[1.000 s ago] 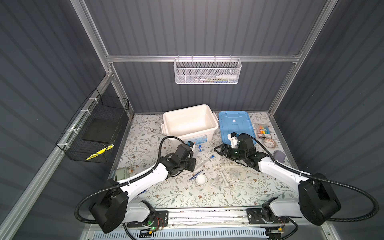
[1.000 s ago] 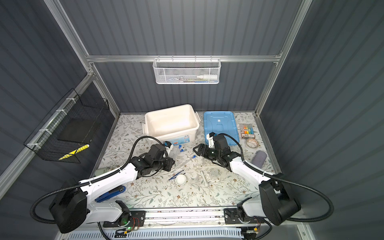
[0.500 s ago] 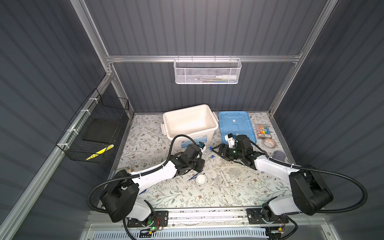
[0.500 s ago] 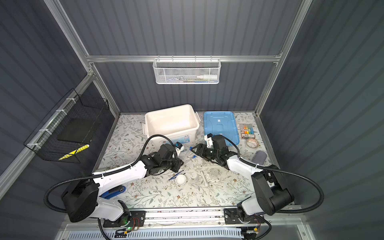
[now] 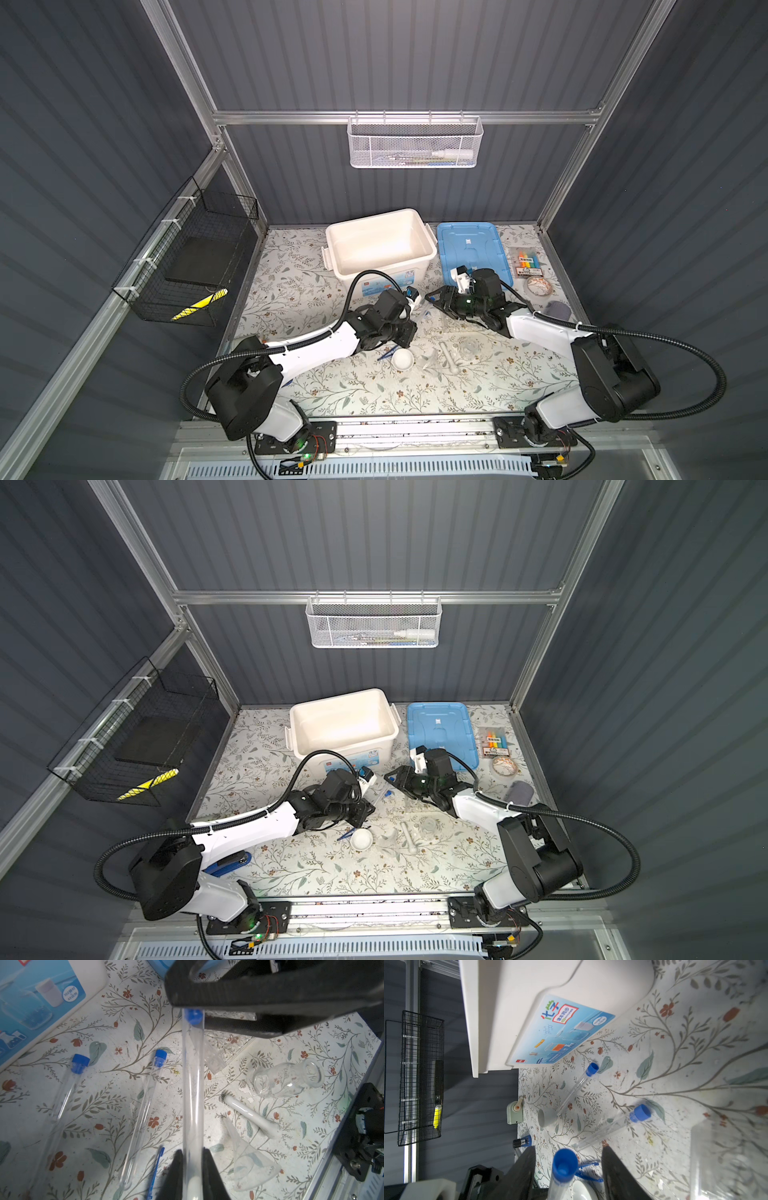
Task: Organize the chemistry lab equipment
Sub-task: 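Carry the tube toward the right gripper while right gripper grasps its blue cap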
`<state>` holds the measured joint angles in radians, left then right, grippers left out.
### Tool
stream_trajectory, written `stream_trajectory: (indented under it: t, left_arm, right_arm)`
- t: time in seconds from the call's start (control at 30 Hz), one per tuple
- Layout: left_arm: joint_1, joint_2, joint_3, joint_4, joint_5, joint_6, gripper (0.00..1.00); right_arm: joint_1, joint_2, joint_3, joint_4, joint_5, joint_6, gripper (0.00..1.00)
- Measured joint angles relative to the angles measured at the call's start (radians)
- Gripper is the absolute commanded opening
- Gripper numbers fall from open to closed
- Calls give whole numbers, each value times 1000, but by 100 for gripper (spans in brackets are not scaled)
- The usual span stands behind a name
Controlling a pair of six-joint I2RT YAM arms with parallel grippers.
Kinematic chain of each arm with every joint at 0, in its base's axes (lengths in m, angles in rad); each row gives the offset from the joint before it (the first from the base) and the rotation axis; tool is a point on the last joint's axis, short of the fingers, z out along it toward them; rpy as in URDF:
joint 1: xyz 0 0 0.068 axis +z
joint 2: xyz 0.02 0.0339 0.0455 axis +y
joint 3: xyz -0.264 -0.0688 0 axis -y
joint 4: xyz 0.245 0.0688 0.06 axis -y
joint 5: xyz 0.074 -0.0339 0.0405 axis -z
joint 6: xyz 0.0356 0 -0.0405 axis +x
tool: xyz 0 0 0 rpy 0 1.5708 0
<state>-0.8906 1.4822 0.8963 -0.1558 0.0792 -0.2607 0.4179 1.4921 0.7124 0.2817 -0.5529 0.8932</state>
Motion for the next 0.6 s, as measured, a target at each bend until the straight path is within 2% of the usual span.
stream_trajectory:
  t: [0.3, 0.6]
  left_arm:
    - [-6, 17, 6, 5, 4, 6, 12]
    - [-6, 18, 6, 28, 5, 5, 12]
  right_arm:
    - [-8, 0, -10, 43, 2, 19, 38]
    - [-11, 0, -21, 65, -7, 23, 31]
